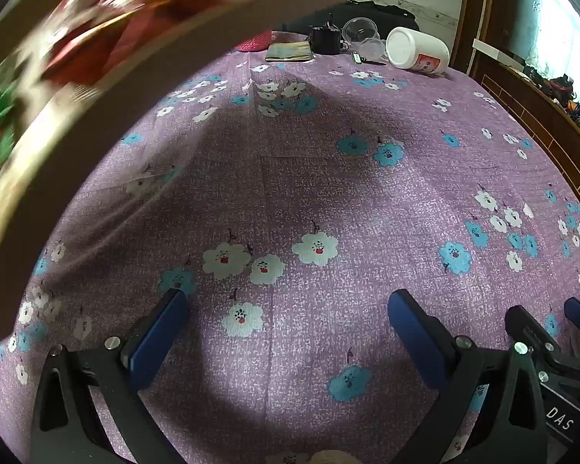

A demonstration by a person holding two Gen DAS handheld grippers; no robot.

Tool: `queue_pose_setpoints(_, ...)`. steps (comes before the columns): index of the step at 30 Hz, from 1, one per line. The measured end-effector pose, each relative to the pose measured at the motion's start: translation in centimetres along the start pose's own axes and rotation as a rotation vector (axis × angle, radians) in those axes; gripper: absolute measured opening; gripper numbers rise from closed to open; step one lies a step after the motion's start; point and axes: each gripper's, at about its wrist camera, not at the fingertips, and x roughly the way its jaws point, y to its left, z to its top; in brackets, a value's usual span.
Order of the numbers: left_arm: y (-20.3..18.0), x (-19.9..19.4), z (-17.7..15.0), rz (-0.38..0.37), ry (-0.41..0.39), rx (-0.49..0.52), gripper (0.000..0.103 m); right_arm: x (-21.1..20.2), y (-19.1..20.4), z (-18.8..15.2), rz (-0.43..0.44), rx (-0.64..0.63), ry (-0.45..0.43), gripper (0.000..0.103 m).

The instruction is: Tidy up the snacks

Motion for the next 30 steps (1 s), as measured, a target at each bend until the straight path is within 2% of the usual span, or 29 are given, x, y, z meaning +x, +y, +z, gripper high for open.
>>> queue_pose_setpoints(30,0.24,0.08,0.09,0.002,0.001,0.001,0.103,-0.03,0.00,-0.02,0.000,0.000,-0.002,0.102)
